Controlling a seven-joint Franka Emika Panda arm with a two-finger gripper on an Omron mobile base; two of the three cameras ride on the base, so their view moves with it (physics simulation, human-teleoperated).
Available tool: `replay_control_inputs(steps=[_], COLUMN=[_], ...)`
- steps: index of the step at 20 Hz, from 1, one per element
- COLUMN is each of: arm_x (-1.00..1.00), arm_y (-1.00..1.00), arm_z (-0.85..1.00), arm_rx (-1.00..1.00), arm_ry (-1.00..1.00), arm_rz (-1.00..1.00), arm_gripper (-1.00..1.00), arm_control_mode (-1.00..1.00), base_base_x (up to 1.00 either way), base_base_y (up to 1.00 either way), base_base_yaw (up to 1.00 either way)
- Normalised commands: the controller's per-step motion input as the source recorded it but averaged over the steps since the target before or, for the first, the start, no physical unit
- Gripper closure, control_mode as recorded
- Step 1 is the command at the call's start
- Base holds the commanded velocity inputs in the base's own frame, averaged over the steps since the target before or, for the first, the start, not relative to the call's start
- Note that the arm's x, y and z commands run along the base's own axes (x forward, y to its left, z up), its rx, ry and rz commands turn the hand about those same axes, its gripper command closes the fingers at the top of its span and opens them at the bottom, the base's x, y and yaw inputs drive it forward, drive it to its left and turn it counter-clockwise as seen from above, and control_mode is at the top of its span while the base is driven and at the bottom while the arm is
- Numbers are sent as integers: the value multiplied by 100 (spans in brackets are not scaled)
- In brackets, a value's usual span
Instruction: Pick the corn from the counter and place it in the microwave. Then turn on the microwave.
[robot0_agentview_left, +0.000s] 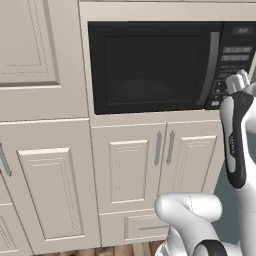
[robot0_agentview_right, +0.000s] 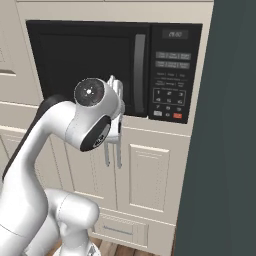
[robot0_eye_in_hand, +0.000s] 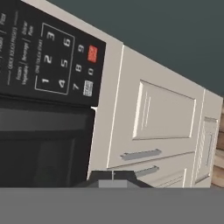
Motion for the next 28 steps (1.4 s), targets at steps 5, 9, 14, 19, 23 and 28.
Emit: replay_control_inputs(steps=[5,9,14,19,23,28], arm_x=[1,0,0,0,0,2], arm_y=[-11,-2,0,-2,-3,-5], arm_z=[-10,-10,-7,-1,0,-1], arm_rx=[10,9,8,8,7,5], arm_ry=[-6,-7,-6,-1,0,-1], arm_rz=[-2,-3,-5,-6,-6,-3], arm_gripper=[100,100,100,100,100,100], arm_control_mode=[-100,-100,-100,-100,-100,-100], base_base_x=[0,0,0,0,0,0], base_base_y=[0,0,0,0,0,0], base_base_yaw=[0,0,0,0,0,0])
